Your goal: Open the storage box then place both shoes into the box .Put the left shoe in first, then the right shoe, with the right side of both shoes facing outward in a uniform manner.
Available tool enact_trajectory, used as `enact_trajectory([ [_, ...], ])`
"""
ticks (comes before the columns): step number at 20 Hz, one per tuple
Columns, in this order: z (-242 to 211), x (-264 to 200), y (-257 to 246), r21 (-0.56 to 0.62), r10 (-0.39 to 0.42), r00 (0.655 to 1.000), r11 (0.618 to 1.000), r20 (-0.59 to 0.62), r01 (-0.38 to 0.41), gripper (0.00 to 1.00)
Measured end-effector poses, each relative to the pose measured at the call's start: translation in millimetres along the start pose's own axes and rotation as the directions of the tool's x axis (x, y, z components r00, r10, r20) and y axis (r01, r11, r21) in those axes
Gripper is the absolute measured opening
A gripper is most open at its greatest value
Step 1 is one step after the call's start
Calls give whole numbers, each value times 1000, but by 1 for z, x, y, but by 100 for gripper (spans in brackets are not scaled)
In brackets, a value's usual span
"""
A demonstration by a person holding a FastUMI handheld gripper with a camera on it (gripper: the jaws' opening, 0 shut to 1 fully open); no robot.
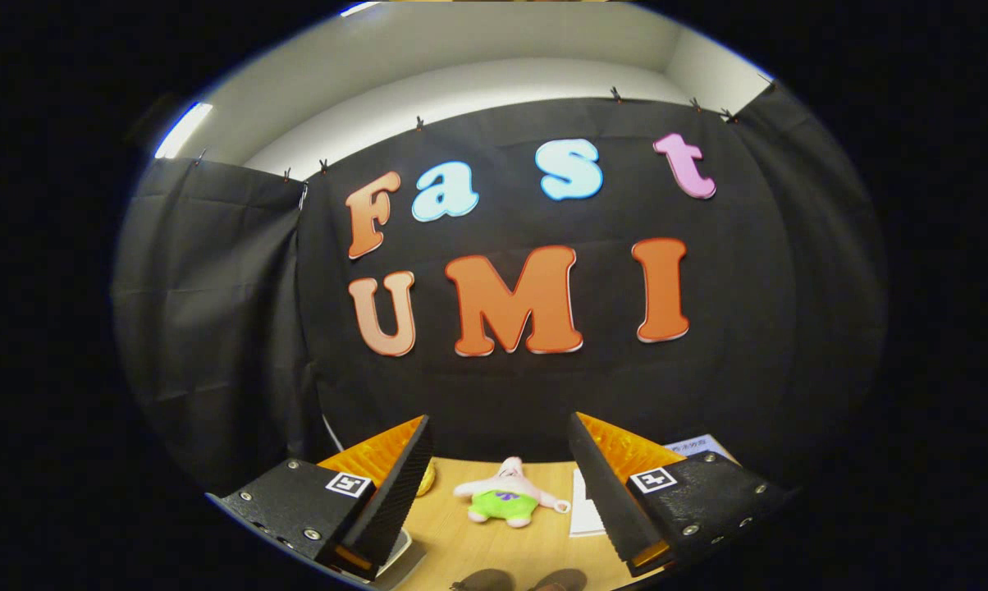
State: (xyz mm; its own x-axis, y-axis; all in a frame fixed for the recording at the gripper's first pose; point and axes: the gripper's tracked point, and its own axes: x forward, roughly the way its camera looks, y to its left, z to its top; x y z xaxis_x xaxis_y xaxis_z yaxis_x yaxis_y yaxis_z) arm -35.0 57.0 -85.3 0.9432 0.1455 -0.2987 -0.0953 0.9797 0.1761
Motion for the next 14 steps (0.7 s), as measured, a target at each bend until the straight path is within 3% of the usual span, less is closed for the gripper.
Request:
enact_trajectory([
  [3, -57, 6, 29, 97, 99, 979, 992, -180, -82, 98],
  [6, -106, 6, 48, 175, 147, 935, 980, -324, -94, 98],
  [10, -162, -3, 89, 301, 270, 841, 944, -470, -135, 97],
  [14, -219, -4, 116, 432, 355, 727, 897, -587, -89, 97],
])
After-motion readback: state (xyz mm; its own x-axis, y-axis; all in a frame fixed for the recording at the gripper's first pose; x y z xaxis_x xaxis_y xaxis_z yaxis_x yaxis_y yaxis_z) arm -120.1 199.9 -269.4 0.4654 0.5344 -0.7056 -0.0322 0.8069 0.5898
